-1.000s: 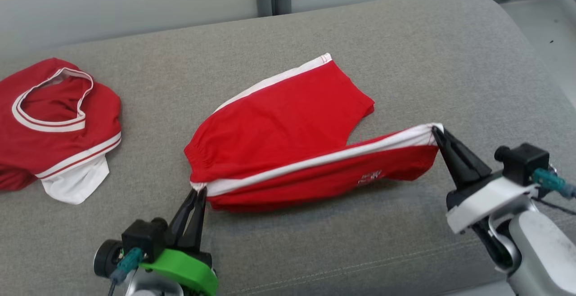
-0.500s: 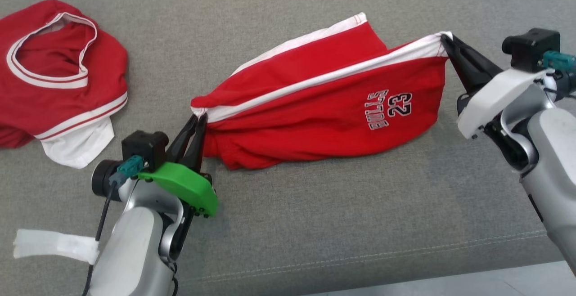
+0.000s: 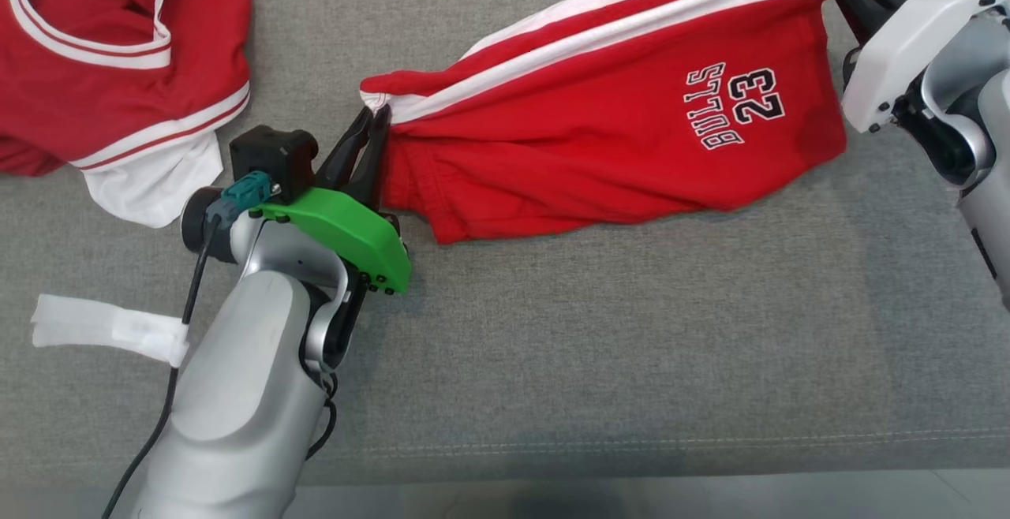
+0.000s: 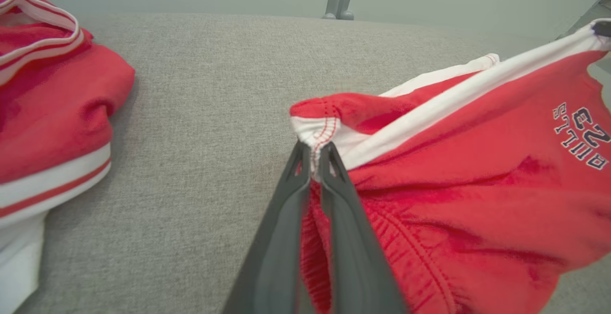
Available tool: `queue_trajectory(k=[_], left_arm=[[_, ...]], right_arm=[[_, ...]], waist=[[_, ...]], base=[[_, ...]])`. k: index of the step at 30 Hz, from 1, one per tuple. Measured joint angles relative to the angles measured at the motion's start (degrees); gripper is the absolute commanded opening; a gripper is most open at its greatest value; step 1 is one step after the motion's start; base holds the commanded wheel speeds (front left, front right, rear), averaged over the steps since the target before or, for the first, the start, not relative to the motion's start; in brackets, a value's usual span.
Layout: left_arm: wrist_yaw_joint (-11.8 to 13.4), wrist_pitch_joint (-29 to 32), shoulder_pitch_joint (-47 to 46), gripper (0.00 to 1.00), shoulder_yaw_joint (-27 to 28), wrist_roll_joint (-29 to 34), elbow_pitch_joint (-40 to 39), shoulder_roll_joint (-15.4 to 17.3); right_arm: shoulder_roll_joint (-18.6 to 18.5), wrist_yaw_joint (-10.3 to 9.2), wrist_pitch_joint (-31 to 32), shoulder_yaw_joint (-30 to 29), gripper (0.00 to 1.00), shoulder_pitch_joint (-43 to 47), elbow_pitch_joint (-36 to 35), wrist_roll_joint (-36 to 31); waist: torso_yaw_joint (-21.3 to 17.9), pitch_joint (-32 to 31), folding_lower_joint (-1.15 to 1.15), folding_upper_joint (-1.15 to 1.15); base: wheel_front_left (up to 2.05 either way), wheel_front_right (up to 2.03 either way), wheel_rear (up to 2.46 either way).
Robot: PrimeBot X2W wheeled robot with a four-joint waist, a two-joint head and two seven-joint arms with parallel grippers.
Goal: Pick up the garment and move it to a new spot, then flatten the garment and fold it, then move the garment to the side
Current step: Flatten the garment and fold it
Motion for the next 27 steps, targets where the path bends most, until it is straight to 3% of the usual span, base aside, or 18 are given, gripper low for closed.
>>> queue_trajectory(k=[9,14,16,18,22,24,25,27], left_arm=[[2.25,-1.99,-3.88,0.03,-3.60,-3.41,1.89,-0.26],[2.99,-3.34,-4.74,0.46,-5.60,-4.44,2.11,-0.25],[3.00,-3.96,-5.08,0.78,-6.62,-5.21,2.00,-0.24],[3.04,-4.59,-5.52,1.00,-7.82,-5.87,1.89,-0.25],[3.53,-6.34,-5.73,1.00,-9.56,-6.35,1.18,-0.20],[3.68,-7.10,-5.75,1.00,-10.49,-6.65,0.79,-0.23],[3.69,-7.61,-5.75,1.00,-10.83,-6.65,0.67,-0.23],[3.98,-8.82,-5.75,1.00,-11.03,-6.64,0.35,-0.22]], right_arm=[[-0.10,0.00,0.14,2.63,0.00,-4.81,5.47,1.12],[-0.03,-0.01,-0.47,3.88,0.00,-6.26,7.95,1.68],[-0.11,0.00,-0.98,4.03,0.00,-6.86,9.00,1.83],[-0.47,-0.01,-1.59,4.04,0.03,-7.51,10.01,1.83],[-0.67,-0.01,-3.20,3.97,0.11,-8.79,11.94,1.85],[-1.13,-0.01,-4.16,3.34,0.49,-9.53,13.17,1.83],[-1.41,-0.02,-4.47,3.14,1.00,-9.88,13.81,1.83],[-1.43,-0.02,-4.95,3.28,1.00,-10.38,14.70,1.83]], waist=[[3.42,3.57,0.00,0.00],[4.36,4.26,0.00,0.00],[4.60,4.35,0.00,0.00],[4.90,4.41,0.00,0.00],[5.41,4.49,0.00,0.00],[5.80,4.54,0.00,0.00],[6.01,4.56,0.00,0.00],[6.34,4.58,0.00,0.00]], base=[[0.00,0.00,0.00],[0.00,0.00,0.00],[0.00,0.00,0.00],[0.00,0.00,0.00],[0.00,0.00,0.00],[0.00,0.00,0.00],[0.00,0.00,0.00],[0.00,0.00,0.00]])
